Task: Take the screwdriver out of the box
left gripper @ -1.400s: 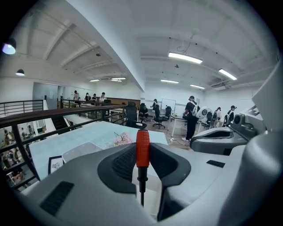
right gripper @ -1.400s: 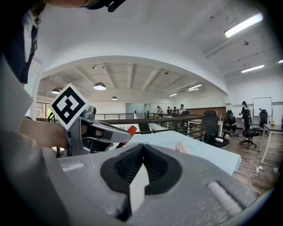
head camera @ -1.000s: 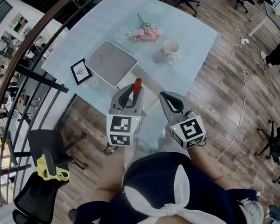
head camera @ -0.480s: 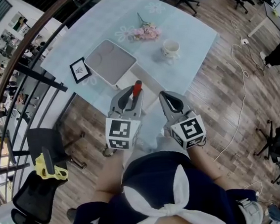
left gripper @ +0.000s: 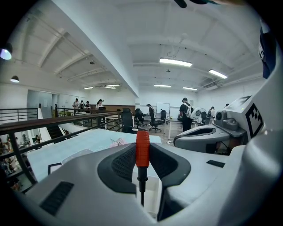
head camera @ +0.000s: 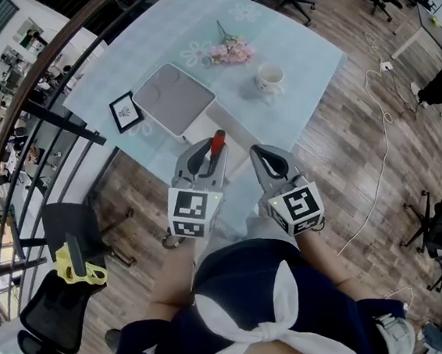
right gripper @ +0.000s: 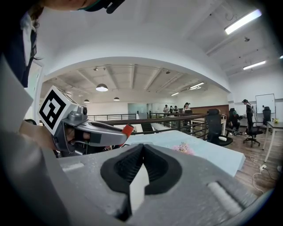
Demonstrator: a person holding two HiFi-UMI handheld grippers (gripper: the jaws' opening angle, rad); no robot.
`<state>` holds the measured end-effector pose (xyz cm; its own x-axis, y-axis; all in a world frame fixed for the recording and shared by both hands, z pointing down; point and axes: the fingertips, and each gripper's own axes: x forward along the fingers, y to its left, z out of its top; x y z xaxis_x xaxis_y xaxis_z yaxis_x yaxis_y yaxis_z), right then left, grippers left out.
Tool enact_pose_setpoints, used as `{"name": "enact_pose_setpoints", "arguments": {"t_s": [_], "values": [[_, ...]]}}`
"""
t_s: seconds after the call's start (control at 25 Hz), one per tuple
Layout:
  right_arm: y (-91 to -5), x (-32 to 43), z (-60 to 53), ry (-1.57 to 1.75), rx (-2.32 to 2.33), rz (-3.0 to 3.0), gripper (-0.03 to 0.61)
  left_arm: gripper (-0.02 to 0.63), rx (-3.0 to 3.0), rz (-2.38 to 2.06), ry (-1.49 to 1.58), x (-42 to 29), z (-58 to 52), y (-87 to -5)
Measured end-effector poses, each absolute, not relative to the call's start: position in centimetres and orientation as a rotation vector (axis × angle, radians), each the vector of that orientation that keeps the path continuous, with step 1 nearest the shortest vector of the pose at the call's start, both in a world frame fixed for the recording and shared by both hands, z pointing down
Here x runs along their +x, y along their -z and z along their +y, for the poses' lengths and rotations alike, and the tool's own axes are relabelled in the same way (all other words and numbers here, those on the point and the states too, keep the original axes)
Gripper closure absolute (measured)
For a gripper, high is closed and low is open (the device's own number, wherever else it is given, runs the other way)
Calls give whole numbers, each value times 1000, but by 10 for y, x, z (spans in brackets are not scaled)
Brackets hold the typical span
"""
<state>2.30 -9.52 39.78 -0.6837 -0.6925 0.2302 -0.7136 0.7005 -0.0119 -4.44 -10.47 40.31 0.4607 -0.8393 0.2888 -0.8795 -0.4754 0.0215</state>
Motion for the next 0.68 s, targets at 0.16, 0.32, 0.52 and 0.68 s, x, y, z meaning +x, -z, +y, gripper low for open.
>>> {"name": "enact_pose_setpoints", "arguments": {"t_s": [0.16, 0.32, 0.52, 0.68], "values": [[-401, 19, -97, -154, 1124, -2699, 581, 506, 2527, -1497, -381, -49, -105, -406], [-401, 15, -98, -154, 1115, -2701, 581, 506, 2526, -1499, -378, -51, -106, -406], [-401, 14, -98, -153, 1114, -2703, 581, 506, 2530, -1498, -378, -52, -106, -405], [-401, 15, -99, -153, 1111, -2701, 581, 506, 2533, -1489, -381, -49, -108, -405]]}}
